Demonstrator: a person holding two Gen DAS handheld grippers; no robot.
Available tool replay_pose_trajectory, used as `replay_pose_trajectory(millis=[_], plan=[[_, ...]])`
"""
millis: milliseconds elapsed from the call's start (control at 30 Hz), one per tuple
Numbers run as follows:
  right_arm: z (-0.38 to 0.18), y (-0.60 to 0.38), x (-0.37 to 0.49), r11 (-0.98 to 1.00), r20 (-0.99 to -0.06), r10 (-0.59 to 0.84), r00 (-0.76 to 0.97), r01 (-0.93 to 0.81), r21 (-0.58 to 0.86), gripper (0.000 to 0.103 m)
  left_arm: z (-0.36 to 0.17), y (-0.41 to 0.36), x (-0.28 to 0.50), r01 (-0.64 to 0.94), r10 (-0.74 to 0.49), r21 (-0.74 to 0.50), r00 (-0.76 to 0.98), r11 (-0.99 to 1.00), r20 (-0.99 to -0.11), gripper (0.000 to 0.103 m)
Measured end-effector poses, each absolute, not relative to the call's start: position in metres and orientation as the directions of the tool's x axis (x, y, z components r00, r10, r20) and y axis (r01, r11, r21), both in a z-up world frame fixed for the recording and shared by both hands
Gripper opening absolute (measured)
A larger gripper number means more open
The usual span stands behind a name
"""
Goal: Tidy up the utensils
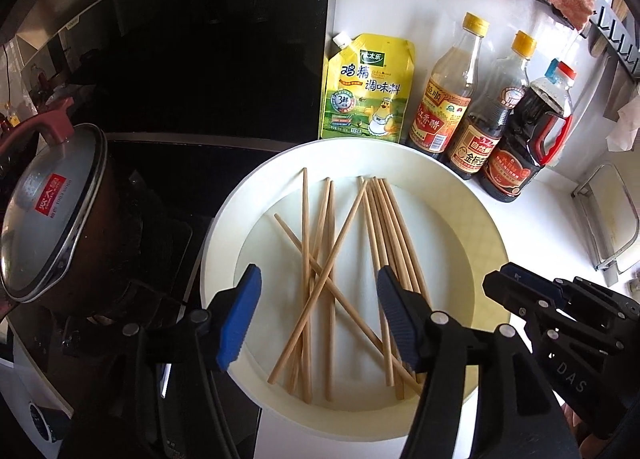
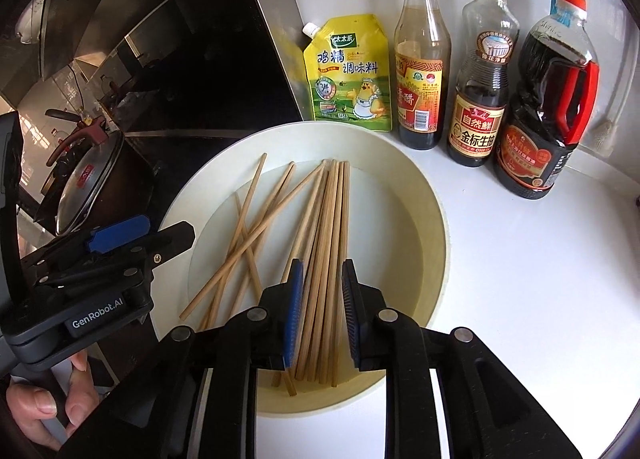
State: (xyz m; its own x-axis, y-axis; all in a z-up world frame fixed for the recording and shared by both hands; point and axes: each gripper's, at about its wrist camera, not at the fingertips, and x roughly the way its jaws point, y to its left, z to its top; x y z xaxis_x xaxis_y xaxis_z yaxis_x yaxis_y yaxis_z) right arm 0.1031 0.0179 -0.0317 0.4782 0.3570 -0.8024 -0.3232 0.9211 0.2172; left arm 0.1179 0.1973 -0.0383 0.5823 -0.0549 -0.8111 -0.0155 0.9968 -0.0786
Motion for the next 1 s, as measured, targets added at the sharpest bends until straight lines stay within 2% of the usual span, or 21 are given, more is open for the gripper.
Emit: replay_pose_trajectory(millis=[133, 433, 1000], plan=[[-0.025, 0.017, 0.095, 0.922, -0.796, 0.355, 0.490, -0.325, 0.211, 0.027, -0.034, 0.196, 0.111, -0.012, -0.053, -0.075, 0.591, 0.997, -0.805, 0.065], [-0.016, 0.014, 0.083, 0.933, -0.788, 0.329, 0.521, -0.310, 0.184, 0.031, -0.028, 0.197, 0.100, -0.020, -0.045, -0.072, 0.608, 0.997, -0.793, 0.072], [-0.012, 0.011, 0.075, 0.937, -0.785, 0.320, 0.530, -0.299, 0.180, 0.036, -0.022, 0.196, 0.095, -0.015, -0.044, -0.068, 0.620, 0.998, -0.783, 0.078]])
